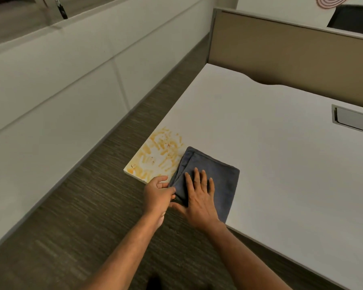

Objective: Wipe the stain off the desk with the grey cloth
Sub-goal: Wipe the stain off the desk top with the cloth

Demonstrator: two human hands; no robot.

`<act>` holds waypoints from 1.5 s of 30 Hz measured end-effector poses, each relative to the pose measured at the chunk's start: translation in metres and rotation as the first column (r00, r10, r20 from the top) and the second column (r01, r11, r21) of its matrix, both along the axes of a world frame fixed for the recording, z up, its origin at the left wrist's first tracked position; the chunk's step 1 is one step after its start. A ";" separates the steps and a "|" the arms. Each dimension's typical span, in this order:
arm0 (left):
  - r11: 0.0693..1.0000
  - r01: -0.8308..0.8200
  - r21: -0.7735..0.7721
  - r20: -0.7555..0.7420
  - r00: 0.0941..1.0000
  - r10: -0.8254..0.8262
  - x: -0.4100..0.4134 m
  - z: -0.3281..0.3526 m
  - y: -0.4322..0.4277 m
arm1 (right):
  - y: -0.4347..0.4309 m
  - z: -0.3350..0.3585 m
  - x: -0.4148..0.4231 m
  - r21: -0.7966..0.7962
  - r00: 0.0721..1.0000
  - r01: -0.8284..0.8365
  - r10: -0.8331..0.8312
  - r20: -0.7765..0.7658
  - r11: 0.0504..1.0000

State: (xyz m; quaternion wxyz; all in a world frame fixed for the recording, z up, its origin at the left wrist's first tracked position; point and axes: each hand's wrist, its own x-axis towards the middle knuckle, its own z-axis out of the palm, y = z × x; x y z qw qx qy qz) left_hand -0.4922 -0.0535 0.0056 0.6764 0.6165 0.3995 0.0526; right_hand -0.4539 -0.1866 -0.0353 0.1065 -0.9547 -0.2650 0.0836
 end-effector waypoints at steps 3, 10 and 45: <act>1.000 -0.009 0.012 0.010 1.000 0.009 0.001 0.001 -0.002 | 0.003 -0.006 0.001 -0.034 1.000 0.024 -0.024 0.007 0.999; 0.990 0.013 0.143 0.088 0.996 -0.026 -0.002 0.008 -0.001 | 0.007 -0.010 0.003 0.012 0.993 0.114 -0.114 0.017 0.993; 0.192 0.413 0.890 -0.361 0.897 -0.256 -0.049 -0.084 0.095 | 0.059 -0.010 0.029 -0.032 0.989 0.149 -0.149 0.014 0.988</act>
